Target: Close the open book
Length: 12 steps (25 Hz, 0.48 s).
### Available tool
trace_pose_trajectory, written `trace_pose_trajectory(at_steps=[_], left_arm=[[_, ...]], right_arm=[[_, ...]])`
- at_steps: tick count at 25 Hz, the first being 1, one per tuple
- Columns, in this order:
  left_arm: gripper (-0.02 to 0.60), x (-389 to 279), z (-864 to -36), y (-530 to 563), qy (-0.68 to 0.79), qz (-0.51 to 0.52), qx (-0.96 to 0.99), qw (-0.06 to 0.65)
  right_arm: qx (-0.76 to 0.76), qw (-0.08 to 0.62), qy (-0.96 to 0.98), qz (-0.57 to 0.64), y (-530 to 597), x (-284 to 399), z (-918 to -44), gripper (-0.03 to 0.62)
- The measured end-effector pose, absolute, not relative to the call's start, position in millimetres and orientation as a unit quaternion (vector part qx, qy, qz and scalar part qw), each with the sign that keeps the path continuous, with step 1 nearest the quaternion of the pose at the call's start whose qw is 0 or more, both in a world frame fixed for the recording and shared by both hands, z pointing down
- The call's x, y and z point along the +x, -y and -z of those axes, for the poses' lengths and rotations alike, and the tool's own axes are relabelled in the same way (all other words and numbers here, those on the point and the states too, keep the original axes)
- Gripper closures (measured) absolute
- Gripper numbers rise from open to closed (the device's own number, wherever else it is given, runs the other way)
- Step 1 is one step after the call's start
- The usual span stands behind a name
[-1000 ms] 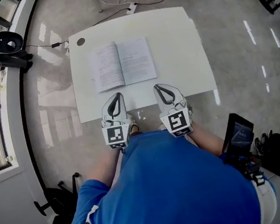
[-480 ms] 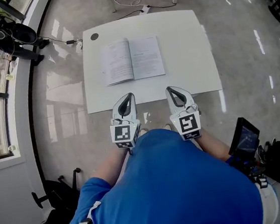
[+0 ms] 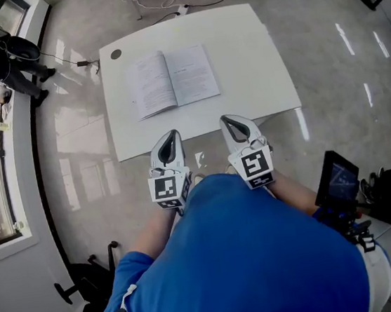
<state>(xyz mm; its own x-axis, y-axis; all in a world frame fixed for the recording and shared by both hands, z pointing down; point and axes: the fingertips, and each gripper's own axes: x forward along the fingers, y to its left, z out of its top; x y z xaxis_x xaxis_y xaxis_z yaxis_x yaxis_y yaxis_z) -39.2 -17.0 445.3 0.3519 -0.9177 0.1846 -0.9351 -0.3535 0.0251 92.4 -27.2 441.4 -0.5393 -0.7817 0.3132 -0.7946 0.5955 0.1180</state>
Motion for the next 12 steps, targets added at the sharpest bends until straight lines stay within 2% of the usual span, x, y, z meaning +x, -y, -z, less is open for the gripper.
trace_pose_trajectory(at_steps=[12], left_arm=[[0.575, -36.5, -448.9, 19.9, 0.562, -0.068, 0.821, 0.075]], right_arm=[[0.465, 0.174, 0.867, -0.039, 32.1, 94.9, -445.6, 0.591]])
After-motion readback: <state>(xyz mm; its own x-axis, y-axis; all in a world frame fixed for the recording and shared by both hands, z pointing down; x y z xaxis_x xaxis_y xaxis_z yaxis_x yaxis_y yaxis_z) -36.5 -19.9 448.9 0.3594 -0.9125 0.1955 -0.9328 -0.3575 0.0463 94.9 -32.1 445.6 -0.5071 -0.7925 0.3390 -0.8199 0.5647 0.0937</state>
